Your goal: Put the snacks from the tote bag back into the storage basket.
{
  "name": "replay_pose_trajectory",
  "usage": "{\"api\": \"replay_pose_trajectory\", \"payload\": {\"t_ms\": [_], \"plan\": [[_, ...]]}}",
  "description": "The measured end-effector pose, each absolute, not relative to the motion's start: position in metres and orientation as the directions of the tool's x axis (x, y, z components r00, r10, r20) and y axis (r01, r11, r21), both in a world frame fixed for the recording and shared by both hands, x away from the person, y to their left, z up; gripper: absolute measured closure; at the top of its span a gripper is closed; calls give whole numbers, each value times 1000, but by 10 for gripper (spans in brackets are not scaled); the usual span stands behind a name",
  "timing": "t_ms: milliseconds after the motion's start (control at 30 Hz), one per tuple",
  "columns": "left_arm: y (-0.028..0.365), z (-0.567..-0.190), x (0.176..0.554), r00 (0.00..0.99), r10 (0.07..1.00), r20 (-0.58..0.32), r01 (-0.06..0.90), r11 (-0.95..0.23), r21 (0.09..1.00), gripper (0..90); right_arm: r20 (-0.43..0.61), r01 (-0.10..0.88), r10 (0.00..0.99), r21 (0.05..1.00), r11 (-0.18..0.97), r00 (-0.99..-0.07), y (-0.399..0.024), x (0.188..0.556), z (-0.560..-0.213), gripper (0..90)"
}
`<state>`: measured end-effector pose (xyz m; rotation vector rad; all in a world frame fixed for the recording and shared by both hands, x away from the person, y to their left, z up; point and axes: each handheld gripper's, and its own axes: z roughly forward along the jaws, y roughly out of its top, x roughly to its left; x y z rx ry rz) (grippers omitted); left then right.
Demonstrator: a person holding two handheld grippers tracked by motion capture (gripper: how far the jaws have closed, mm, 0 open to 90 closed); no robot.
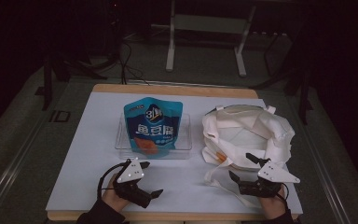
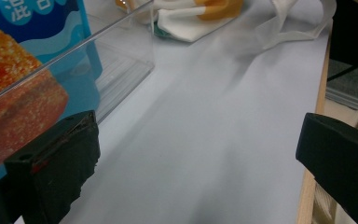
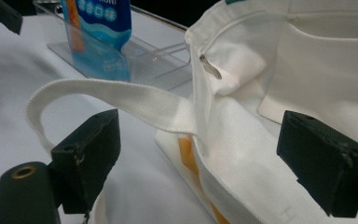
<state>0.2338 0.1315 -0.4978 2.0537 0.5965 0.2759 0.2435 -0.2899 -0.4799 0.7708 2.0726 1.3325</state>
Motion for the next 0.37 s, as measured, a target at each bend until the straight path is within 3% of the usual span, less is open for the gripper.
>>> {"api": "replay_pose_trajectory", "payload": {"t_ms": [367], "plan": [[137, -500, 237, 838, 545, -43, 317, -420, 850, 0, -159, 203, 773, 915, 350, -614, -291, 247, -482, 138]]}}
